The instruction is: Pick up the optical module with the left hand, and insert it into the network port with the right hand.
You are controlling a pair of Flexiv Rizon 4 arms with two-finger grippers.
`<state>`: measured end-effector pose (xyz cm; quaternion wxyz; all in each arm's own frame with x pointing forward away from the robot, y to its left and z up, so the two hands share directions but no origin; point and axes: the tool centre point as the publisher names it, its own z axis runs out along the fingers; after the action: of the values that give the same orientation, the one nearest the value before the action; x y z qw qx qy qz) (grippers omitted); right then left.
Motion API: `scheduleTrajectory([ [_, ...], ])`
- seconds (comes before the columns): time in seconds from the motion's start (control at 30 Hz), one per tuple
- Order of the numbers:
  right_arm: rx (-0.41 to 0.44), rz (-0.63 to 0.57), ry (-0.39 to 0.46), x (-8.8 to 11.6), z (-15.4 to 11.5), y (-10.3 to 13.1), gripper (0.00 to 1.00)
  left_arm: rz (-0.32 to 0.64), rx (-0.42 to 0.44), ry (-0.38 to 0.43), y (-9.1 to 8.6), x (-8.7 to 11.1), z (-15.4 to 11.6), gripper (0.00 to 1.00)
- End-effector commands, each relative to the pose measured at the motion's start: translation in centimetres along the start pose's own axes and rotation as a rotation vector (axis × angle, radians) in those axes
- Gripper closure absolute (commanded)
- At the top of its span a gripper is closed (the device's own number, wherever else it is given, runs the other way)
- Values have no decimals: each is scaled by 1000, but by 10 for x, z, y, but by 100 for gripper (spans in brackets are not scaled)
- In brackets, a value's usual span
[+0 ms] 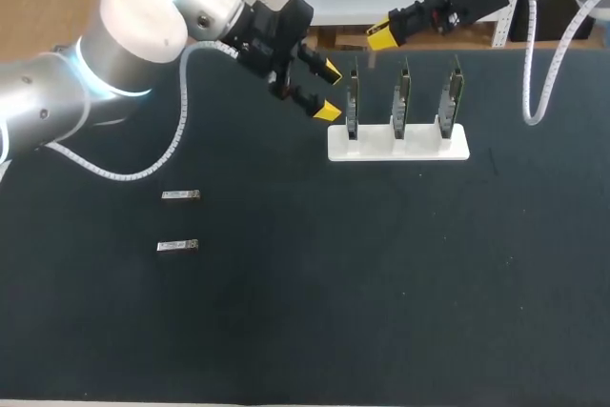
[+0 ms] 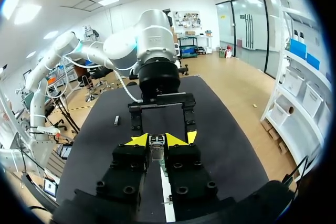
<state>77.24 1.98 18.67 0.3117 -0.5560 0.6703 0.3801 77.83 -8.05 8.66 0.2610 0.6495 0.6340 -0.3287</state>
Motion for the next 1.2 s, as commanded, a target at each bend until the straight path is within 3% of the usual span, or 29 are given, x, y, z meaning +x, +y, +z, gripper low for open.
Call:
scheduleTrajectory([
  [0.03, -17, -16, 11, -4, 5, -5, 100, -2, 5, 6, 2, -1, 0, 0],
  [0.43, -33, -54, 17, -9, 20, -9, 100, -2, 5, 6, 2, -1, 0, 0],
  [0.7, 4, -63, 25, -5, 23, -15, 100, -2, 5, 6, 2, -1, 0, 0],
  [1.2, -1, -52, 47, 2, 31, -21, 100, -2, 5, 6, 2, -1, 0, 0],
])
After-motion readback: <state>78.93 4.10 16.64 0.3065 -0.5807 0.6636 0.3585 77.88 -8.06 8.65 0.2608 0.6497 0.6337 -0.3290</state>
